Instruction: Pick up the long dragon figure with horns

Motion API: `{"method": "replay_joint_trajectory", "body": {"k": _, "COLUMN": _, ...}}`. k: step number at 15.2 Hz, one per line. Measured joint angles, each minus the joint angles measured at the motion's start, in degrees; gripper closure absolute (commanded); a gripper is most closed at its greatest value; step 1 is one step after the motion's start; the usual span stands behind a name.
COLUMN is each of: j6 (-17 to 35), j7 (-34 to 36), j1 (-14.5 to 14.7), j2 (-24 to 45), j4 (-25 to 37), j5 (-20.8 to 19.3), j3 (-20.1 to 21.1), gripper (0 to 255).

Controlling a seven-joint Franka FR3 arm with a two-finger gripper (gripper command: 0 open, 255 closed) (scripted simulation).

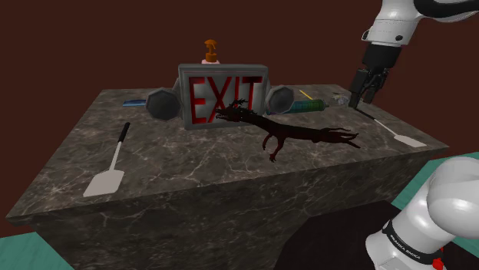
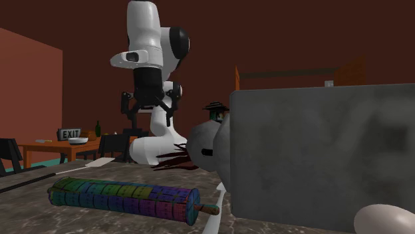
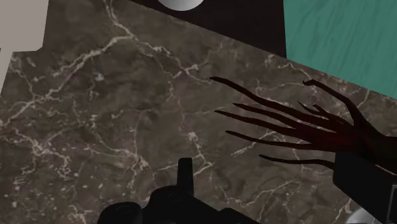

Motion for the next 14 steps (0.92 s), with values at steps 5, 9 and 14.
{"method": "replay_joint_trajectory", "body": {"k": 5, "j6": 4.4, "j7": -7.9, "j1": 4.7, "j2": 2.6, "j4": 0.2, "j5": 0.4, "j3": 0.1, "gripper": 0}}
{"method": "replay_joint_trajectory", "body": {"k": 9, "j6": 10.2, "j7": -18.2, "j1": 10.9, "j2": 5.9, "j4": 0.5, "j5": 1.4, "j3": 0.8, "gripper": 0}}
{"method": "replay_joint_trajectory", "body": {"k": 14, "j6": 16.2, "j7": -31.3, "j1": 18.5, "j2": 7.9, "j4": -0.1, "j5": 2.8, "j3": 1.9, "gripper": 0}}
